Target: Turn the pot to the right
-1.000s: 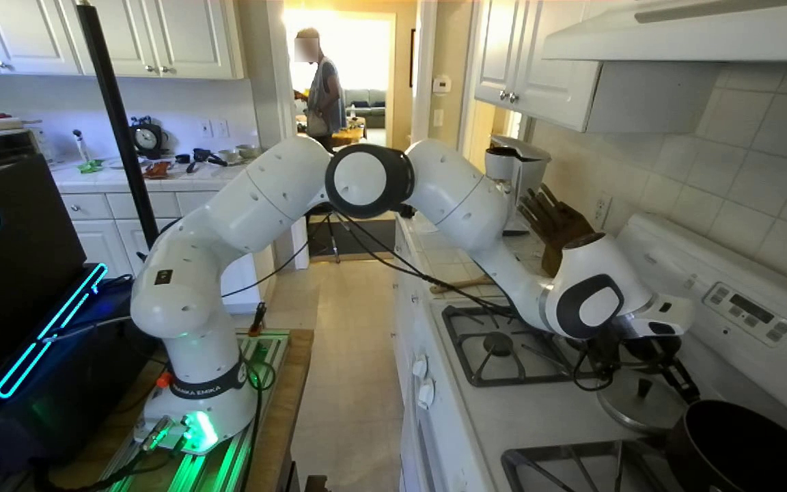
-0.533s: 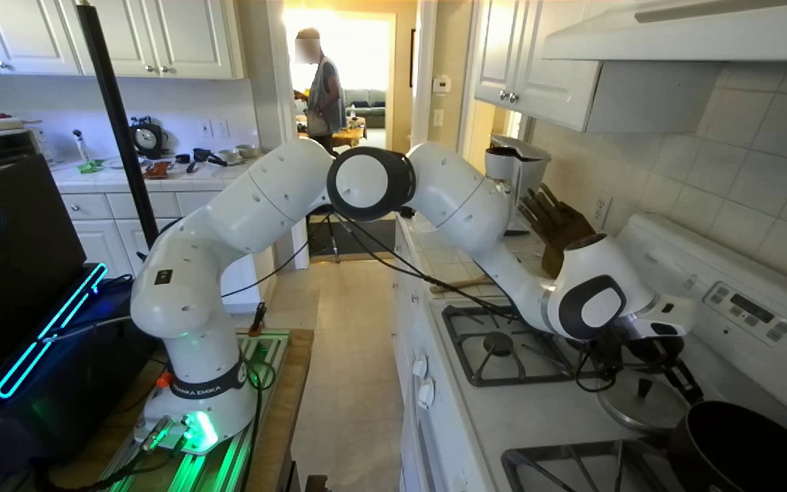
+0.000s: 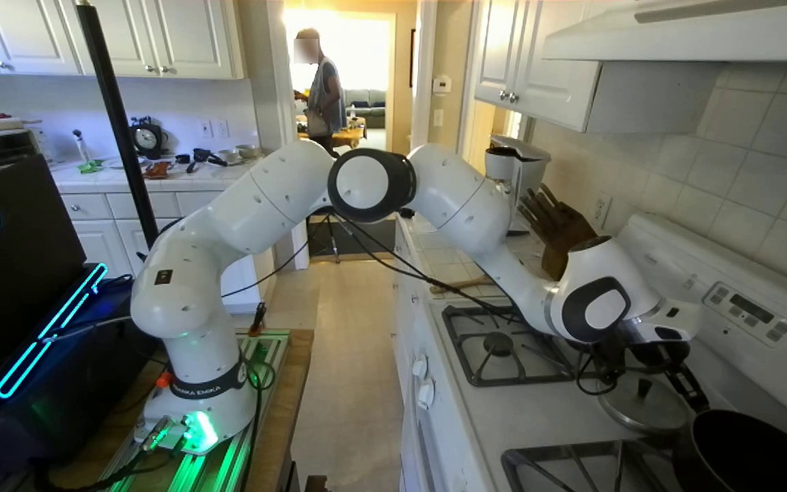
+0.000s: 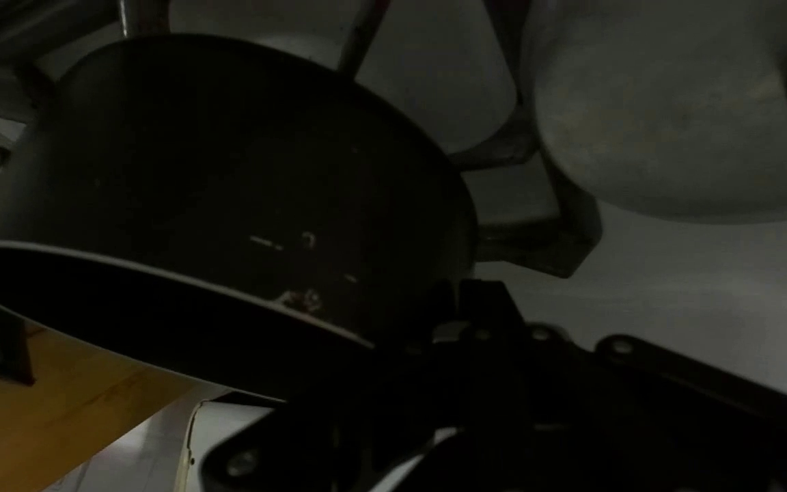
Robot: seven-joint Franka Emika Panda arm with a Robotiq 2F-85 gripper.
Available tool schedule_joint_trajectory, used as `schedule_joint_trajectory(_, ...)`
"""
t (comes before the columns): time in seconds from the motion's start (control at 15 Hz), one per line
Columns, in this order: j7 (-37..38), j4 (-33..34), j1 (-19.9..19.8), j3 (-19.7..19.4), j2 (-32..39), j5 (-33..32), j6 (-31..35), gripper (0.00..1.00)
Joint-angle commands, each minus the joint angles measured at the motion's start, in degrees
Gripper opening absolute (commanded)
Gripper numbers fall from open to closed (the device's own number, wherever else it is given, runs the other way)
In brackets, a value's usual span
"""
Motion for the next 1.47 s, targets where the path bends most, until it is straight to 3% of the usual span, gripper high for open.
schedule_joint_trajectory(0.0,1.97,2.5,0.2,-1.94,2.13,1.6,-2.72,0.0)
schedule_joint_trajectory(1.13,4.02,4.01,-0.12,-4.16,4.18,0.76,-3.72,0.0)
schedule_joint_trajectory(1.27,2.98,3.52,-0.44,-3.43,3.77,0.96,-3.53,0.0)
schedule_joint_trajectory(1.4,0.52,1.97,-1.39,-0.18,1.63,1.48,-4.24,0.0)
